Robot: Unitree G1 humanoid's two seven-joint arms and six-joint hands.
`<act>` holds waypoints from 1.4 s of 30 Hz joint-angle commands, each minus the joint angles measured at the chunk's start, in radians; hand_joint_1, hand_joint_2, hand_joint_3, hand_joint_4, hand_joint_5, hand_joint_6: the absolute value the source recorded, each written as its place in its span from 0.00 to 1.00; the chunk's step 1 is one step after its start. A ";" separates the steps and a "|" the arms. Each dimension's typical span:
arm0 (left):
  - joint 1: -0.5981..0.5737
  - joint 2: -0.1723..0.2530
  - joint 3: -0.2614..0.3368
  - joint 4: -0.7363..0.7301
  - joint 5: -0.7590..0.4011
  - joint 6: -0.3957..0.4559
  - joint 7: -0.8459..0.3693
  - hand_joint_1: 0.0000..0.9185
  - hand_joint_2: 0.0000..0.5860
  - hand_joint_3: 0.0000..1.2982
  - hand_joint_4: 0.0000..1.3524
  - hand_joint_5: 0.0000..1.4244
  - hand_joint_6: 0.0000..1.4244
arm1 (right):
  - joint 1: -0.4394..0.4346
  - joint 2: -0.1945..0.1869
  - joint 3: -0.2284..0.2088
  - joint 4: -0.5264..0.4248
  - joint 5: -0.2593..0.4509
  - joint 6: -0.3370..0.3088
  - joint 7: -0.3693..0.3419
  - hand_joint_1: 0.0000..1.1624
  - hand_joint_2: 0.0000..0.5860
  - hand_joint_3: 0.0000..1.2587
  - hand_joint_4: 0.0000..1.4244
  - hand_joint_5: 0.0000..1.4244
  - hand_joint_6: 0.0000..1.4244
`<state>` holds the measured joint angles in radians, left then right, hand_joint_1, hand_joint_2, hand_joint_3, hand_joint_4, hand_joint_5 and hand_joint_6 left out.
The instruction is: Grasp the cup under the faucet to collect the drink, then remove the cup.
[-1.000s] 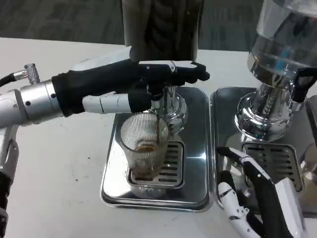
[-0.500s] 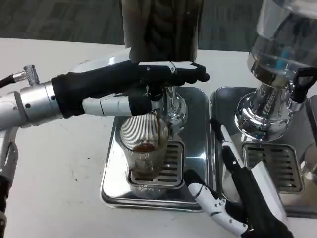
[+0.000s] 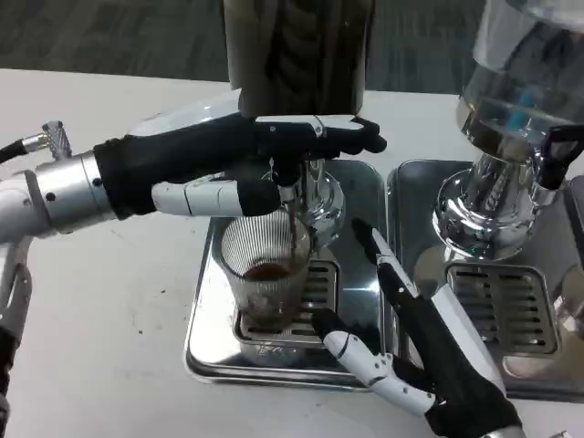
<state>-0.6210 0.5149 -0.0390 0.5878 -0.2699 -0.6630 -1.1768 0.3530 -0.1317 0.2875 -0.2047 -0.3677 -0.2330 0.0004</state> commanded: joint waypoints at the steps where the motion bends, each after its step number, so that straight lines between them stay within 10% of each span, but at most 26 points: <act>1: 0.038 0.009 -0.032 -0.017 0.028 -0.006 -0.026 0.00 0.12 0.14 0.05 0.07 0.09 | -0.017 0.001 -0.002 0.005 0.008 0.026 0.009 0.30 0.39 0.00 0.00 0.00 0.00; 42: 0.058 0.034 -0.017 -0.022 0.021 0.006 0.032 0.00 0.13 0.14 0.06 0.07 0.09 | -0.198 0.060 0.020 0.173 0.072 0.021 0.018 0.30 0.41 0.00 0.00 0.00 0.00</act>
<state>-0.5922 0.5378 -0.0510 0.5509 -0.2692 -0.6632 -1.1313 0.1688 -0.0792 0.3032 -0.0451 -0.3053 -0.2006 0.0148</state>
